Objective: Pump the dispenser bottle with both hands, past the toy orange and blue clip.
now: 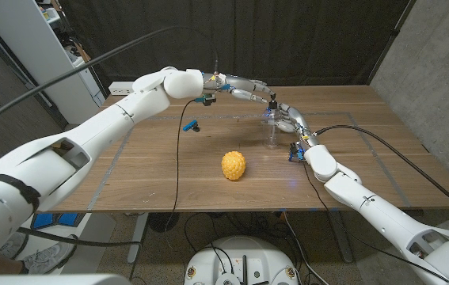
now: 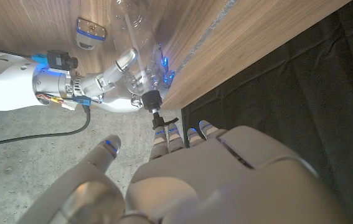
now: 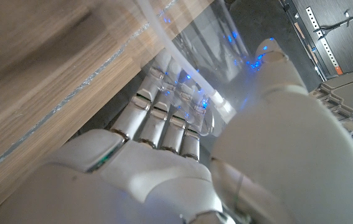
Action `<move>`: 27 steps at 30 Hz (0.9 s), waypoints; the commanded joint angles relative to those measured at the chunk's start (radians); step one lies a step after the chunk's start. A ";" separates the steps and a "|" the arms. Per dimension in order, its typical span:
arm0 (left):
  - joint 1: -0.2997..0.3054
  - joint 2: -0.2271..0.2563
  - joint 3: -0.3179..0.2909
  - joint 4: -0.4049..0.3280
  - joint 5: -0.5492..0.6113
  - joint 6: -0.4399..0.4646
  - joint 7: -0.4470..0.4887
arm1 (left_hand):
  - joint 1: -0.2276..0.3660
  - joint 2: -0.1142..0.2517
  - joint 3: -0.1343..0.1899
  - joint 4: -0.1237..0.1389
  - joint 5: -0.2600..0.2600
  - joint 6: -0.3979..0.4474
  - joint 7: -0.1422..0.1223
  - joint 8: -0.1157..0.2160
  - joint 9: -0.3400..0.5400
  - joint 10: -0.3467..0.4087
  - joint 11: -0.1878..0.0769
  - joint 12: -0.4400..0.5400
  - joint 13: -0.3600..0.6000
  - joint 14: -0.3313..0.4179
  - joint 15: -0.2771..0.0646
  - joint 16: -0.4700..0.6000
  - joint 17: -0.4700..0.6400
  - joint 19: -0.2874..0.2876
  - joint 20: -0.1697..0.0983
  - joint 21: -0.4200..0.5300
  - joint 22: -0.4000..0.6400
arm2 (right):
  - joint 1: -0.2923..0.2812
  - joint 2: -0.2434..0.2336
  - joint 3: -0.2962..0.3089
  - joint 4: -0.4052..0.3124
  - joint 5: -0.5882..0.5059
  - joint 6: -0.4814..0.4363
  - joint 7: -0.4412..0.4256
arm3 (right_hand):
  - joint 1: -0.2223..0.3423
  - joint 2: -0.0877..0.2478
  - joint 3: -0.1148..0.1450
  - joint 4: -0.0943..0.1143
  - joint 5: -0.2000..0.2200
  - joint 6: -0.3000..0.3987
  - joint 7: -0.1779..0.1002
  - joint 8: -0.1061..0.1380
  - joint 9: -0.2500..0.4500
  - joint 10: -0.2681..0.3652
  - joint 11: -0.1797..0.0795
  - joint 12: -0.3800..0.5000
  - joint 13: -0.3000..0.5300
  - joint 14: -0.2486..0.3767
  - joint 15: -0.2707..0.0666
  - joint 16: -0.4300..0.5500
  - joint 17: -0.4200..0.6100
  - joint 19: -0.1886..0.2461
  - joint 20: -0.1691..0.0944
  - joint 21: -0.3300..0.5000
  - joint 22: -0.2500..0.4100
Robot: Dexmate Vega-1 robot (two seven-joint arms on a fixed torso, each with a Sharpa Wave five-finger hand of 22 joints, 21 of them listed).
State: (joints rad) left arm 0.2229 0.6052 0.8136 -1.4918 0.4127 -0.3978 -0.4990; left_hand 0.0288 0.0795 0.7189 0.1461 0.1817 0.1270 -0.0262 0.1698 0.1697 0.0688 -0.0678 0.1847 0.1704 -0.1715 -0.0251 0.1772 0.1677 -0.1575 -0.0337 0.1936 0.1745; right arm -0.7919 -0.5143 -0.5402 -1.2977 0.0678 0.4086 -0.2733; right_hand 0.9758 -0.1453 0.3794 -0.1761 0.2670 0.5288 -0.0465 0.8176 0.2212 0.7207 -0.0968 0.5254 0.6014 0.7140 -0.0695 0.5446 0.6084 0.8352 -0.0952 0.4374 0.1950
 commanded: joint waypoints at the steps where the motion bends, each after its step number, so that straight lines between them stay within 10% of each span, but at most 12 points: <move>1: 0.004 0.007 -0.015 -0.017 0.011 0.014 0.028 | 0.006 0.105 -0.001 -0.007 0.007 0.005 0.011 0.006 0.003 -0.006 -0.003 0.000 0.001 -0.014 -0.056 0.000 0.000 -0.003 -0.071 0.005 0.002 | 0.000 0.003 0.001 0.003 0.005 -0.001 -0.002 | 0.203 0.215 0.006 0.011 -0.001 0.008 -0.005 0.006 0.004 0.049 -0.042 0.001 0.001 0.011 -0.143 -0.004 0.003 0.000 -0.039 0.007 0.001; 27: 0.025 0.021 -0.053 -0.043 -0.009 0.043 0.076 | 0.012 0.104 -0.001 -0.016 0.006 0.006 0.010 0.008 0.002 -0.005 -0.002 0.002 0.001 -0.004 -0.055 0.001 -0.001 0.007 -0.070 0.008 0.001 | 0.000 0.009 0.003 0.009 0.019 -0.001 0.002 | 0.204 0.217 0.001 0.013 -0.002 0.005 -0.004 0.007 0.004 0.049 -0.040 -0.003 0.006 0.010 -0.142 -0.015 0.010 -0.008 -0.039 0.017 0.000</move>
State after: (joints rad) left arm 0.2368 0.6191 0.7783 -1.5205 0.4168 -0.3721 -0.4456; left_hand 0.0288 0.0796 0.7149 0.1335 0.1817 0.1320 -0.0142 0.1769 0.1720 0.0691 -0.0680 0.1849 0.1719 -0.1715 -0.0251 0.1772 0.1679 -0.1538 -0.0375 0.1936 0.1745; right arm -0.7872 -0.5056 -0.5380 -1.2843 0.0806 0.4152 -0.2738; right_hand 0.9757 -0.1453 0.3766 -0.1733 0.2670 0.5285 -0.0466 0.8149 0.2213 0.7294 -0.1055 0.5167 0.6035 0.7135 -0.0697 0.5319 0.6142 0.8313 -0.0987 0.4454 0.1946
